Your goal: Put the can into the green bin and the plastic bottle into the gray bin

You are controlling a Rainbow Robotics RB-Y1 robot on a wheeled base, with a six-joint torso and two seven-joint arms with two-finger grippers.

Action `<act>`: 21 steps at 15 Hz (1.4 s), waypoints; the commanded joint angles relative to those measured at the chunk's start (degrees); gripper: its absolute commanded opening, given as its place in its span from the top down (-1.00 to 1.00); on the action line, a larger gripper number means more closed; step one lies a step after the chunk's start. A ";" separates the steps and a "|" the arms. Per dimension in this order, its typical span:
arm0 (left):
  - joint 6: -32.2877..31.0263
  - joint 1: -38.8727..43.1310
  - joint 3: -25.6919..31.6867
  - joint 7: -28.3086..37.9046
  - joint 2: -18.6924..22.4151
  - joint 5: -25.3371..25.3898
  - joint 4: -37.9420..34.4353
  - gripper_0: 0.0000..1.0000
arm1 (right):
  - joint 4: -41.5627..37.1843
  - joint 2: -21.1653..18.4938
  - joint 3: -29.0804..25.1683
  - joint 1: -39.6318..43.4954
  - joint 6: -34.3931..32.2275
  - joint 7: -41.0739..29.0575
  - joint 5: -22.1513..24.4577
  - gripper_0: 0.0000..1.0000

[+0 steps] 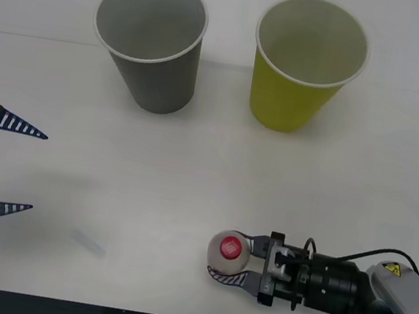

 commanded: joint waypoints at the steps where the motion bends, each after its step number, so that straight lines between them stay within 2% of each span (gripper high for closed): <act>1: 0.00 0.00 0.00 0.00 0.00 0.00 0.00 -1.00 | -0.09 -0.02 0.00 -0.23 0.09 -0.02 0.00 1.00; 6: 0.00 0.00 0.00 0.00 0.00 0.00 0.00 -1.00 | -0.26 -1.51 0.09 -2.43 -1.40 -1.25 0.00 1.00; 8: 0.00 0.00 0.00 0.00 0.00 0.00 0.00 -1.00 | -2.02 -3.27 0.44 -3.22 -2.46 -5.38 0.00 1.00; 13: 0.00 0.00 0.00 0.00 0.00 0.00 0.00 -1.00 | -19.95 -14.69 6.24 -3.13 10.72 -22.87 0.09 1.00; 17: 0.00 0.00 0.00 0.00 0.00 0.00 0.00 -1.00 | -31.29 -21.20 6.33 -3.31 19.43 -40.01 7.04 1.00; 21: 0.00 0.00 0.00 0.00 0.00 0.00 0.00 -1.00 | -37.00 -25.68 6.06 -7.09 21.45 -58.91 13.63 1.00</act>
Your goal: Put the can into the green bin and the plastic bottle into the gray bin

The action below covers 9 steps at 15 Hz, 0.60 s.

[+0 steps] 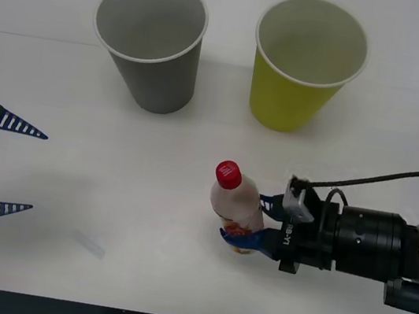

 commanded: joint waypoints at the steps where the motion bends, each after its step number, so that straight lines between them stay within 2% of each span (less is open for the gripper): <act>1: 0.00 0.00 0.00 0.00 0.00 0.00 0.00 -1.00 | -2.82 -3.14 -0.03 -3.58 0.17 -12.06 3.55 1.00; 3: 0.00 0.00 0.00 0.00 0.00 0.00 0.00 -1.00 | -4.93 -5.07 -0.47 -5.60 0.17 -20.76 6.10 1.00; 6: 0.00 0.00 0.00 0.00 0.00 0.00 0.00 -1.00 | -8.97 -8.41 -1.17 -9.55 0.17 -37.72 11.98 1.00; 9: 0.00 0.00 0.00 0.00 0.00 0.00 0.00 -1.00 | -11.35 -9.56 -1.88 -13.33 -0.18 -51.17 16.99 1.00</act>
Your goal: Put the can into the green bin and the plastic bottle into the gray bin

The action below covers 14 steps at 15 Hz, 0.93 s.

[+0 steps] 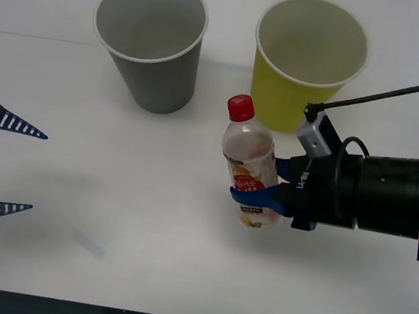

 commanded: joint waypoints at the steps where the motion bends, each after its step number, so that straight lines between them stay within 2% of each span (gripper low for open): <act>1: 0.00 0.00 0.00 0.00 0.00 0.00 0.00 -1.00 | -1.54 -0.38 -1.53 -3.53 -2.36 -11.65 5.00 1.00; 3: 0.00 0.00 0.00 0.00 0.00 0.00 0.00 -1.00 | -2.16 0.67 -5.22 -5.64 -8.95 -17.10 7.64 1.00; 6: 0.00 0.00 0.00 0.00 0.00 0.00 0.00 -1.00 | -1.10 4.28 -10.67 -8.97 -19.15 -17.81 8.08 1.00; 9: 0.00 0.00 0.00 0.00 0.00 0.00 0.00 -1.00 | 1.10 6.21 -11.19 -14.25 -23.37 -17.89 7.64 1.00; 14: 0.00 0.00 0.00 0.00 0.00 0.00 0.00 -1.00 | 9.80 11.13 -10.32 -29.54 -33.65 -17.89 6.94 1.00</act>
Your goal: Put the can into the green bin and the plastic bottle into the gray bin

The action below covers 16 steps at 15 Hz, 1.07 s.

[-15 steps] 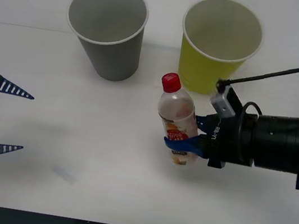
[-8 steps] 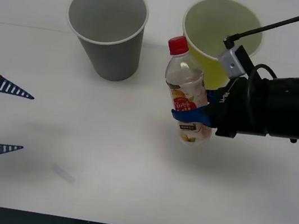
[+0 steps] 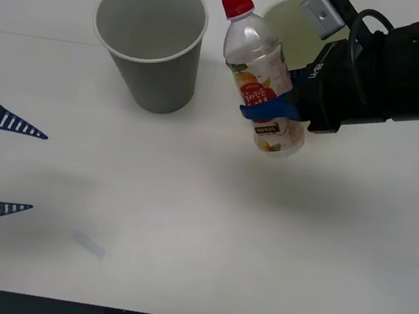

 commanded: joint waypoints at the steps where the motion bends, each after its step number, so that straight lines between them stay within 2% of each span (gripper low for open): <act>1: 0.00 0.00 0.00 0.00 0.00 0.00 0.00 -1.00 | 6.20 2.92 1.55 -9.16 -5.14 -0.09 -0.37 1.00; 5: 0.00 0.00 0.00 0.00 0.00 0.00 0.00 -1.00 | 19.12 8.45 7.97 -23.23 -6.11 -0.45 1.13 1.00; 8: 0.00 0.00 0.00 0.00 0.00 0.00 0.00 -1.00 | 29.23 14.43 11.31 -29.91 -5.14 -0.36 6.05 1.00; 12: 0.00 0.00 0.00 0.00 0.00 0.00 0.00 -1.00 | 42.94 22.17 16.93 -37.11 2.15 -0.45 11.23 1.00; 16: 0.00 0.00 0.00 0.00 0.00 0.00 0.00 -1.00 | 52.08 27.53 20.27 -40.54 7.51 -0.36 12.82 1.00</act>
